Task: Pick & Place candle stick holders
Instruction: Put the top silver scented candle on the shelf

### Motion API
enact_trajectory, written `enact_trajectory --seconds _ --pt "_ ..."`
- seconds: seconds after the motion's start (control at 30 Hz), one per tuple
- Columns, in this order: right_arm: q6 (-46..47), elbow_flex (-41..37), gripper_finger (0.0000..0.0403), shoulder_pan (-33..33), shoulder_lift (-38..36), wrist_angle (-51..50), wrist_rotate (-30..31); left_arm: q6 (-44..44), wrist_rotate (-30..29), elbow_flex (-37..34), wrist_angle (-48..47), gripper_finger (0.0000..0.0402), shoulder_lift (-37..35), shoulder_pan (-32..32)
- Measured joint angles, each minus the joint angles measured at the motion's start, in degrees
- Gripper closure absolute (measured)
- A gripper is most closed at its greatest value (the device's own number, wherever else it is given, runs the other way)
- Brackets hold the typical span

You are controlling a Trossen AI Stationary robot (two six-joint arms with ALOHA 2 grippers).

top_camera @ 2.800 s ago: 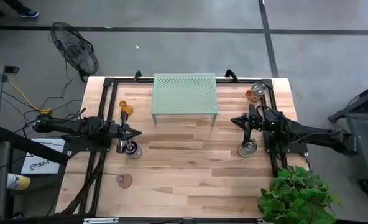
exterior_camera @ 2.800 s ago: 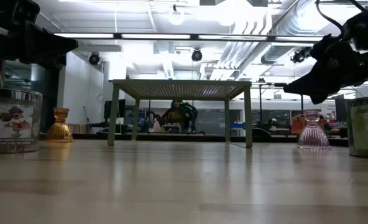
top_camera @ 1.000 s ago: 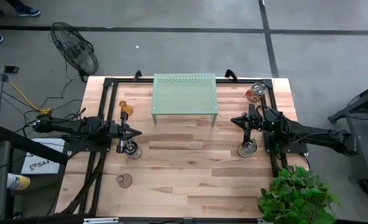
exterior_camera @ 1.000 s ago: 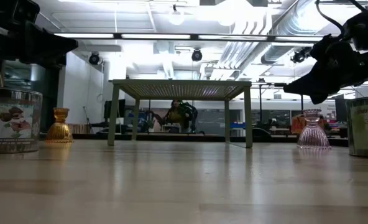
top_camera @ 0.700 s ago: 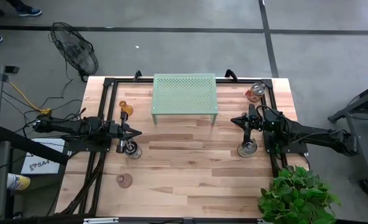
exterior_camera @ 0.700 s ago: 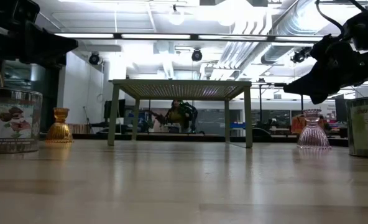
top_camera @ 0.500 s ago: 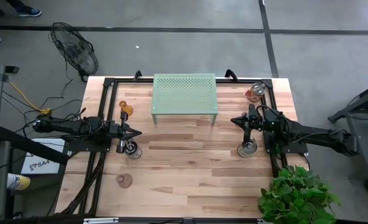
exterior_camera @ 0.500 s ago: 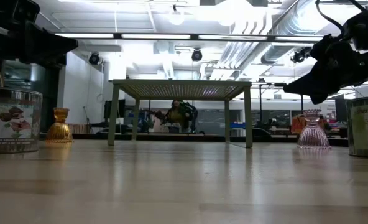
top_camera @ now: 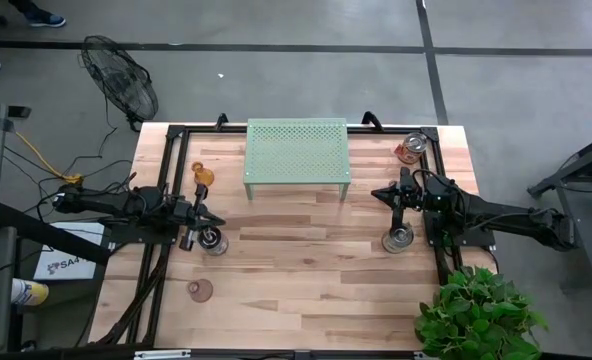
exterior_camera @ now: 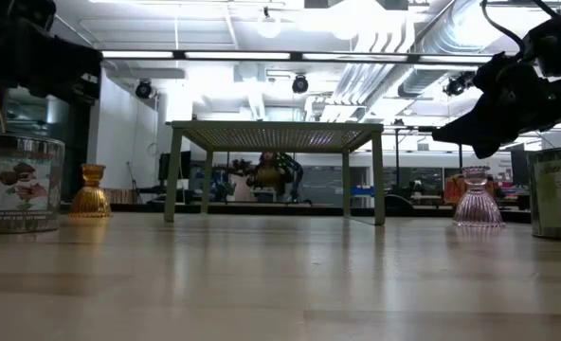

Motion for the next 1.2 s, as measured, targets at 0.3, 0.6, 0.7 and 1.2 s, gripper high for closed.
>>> enact_trajectory --seconds 0.3,0.6,0.7,1.2 --pt "-1.2 0.0 0.0402 0.0 0.0 0.0 0.7 -4.1 0.1 0.2 -2.3 0.0400 0.0 0.0" --pt "3.1 0.0 0.0402 0.0 0.0 0.8 2.8 -3.9 -0.3 0.2 -2.6 0.0400 0.0 0.0" --pt "3.1 0.0 0.0402 0.0 0.0 1.3 5.4 -3.8 -0.6 0.2 -2.8 0.0400 0.0 0.0" --pt "1.4 19.8 0.0402 -1.5 5.0 -19.0 27.1 -3.5 -5.9 0.3 -2.9 0.0400 0.0 0.0"
